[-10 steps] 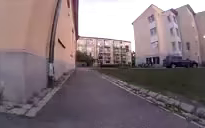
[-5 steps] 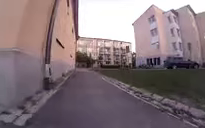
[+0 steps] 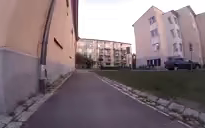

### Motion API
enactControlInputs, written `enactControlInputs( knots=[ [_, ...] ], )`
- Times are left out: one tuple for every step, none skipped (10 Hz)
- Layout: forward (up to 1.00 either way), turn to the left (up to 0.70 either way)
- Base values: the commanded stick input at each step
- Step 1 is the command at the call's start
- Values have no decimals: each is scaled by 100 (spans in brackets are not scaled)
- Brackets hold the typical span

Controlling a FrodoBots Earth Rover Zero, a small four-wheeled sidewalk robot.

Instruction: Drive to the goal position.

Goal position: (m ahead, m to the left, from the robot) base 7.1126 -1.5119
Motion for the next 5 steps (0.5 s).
enactControlInputs(
  knots=[
    [50,1],
    [50,39],
    [50,49],
    [50,49],
    [50,49]
  ],
)
